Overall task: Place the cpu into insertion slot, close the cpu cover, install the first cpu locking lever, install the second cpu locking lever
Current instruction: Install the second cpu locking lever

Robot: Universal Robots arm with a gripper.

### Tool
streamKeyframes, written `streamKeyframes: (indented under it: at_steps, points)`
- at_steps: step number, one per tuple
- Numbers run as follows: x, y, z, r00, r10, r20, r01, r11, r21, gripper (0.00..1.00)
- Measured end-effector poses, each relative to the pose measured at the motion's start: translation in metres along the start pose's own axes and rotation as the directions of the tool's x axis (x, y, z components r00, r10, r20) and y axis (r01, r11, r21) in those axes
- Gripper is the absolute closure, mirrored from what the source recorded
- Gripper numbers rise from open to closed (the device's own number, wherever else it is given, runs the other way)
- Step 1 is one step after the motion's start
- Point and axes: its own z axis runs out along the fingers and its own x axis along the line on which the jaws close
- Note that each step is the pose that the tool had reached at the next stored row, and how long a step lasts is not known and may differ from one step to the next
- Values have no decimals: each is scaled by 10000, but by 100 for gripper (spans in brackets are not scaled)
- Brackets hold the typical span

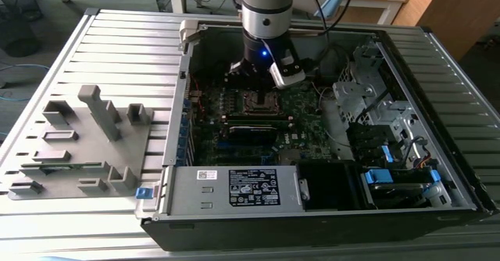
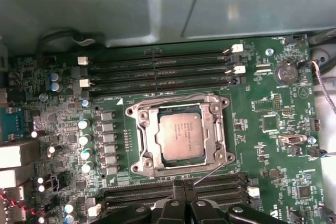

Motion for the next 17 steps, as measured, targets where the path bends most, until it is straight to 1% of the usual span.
streamKeyframes:
  at_steps: [6, 17]
  points:
    - [40, -9, 27, 10000, -68, 1, 68, 10000, 4, 90]
    - [42, -10, 28, 10000, -69, 1, 69, 10000, 3, 90]
